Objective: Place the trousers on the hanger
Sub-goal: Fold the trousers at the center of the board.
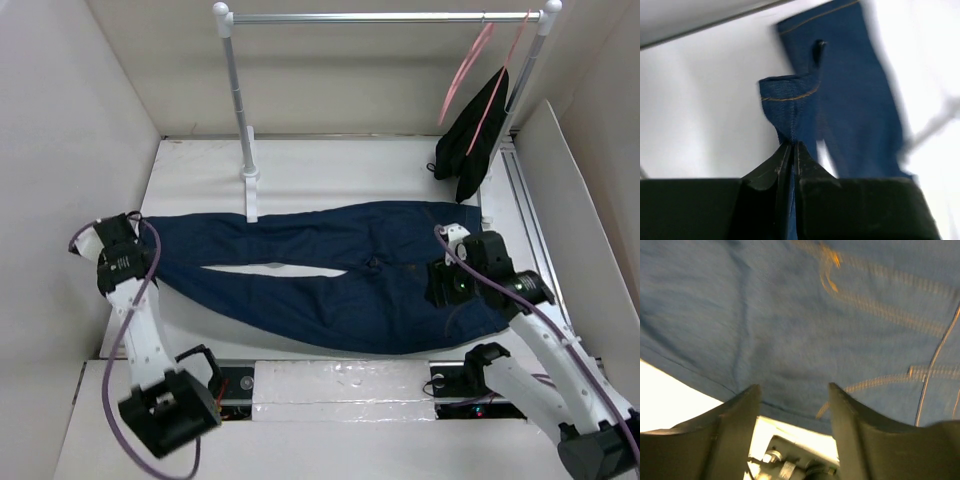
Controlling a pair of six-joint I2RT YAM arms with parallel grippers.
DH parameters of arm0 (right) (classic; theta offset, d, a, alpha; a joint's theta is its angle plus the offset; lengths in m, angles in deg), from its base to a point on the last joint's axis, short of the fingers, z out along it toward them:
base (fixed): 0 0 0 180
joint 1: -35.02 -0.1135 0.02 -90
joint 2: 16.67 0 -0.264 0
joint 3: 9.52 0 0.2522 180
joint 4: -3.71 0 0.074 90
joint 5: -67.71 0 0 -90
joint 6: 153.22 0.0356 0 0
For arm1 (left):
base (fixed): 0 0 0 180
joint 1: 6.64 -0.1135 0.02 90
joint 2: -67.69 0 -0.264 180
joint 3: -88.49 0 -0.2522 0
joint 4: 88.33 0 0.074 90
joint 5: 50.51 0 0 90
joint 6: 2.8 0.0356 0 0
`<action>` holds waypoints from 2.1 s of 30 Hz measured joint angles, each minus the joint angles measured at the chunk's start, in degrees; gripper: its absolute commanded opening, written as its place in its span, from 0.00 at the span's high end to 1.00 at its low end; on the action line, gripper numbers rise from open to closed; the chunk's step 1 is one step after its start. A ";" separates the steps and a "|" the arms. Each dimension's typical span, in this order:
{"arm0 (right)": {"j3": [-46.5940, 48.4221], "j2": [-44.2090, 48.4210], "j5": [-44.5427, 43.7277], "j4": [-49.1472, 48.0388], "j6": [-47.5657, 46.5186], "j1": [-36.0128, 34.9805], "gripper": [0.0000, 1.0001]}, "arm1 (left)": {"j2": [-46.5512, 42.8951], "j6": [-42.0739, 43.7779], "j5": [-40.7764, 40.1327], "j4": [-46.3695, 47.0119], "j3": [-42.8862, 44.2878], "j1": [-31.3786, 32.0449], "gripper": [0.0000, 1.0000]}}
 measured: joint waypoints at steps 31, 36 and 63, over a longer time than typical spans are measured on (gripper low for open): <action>0.39 -23.06 -28.74 11.69 51.36 24.50 0.54 | -18.16 0.31 3.96 -3.15 8.63 25.59 1.00; -1.70 -23.50 -26.86 11.41 55.28 24.35 0.56 | -18.10 1.16 5.84 -2.12 8.68 25.79 1.00; 4.79 -47.01 -26.40 7.96 54.62 17.05 1.00 | -13.40 2.49 6.64 2.05 5.16 26.49 1.00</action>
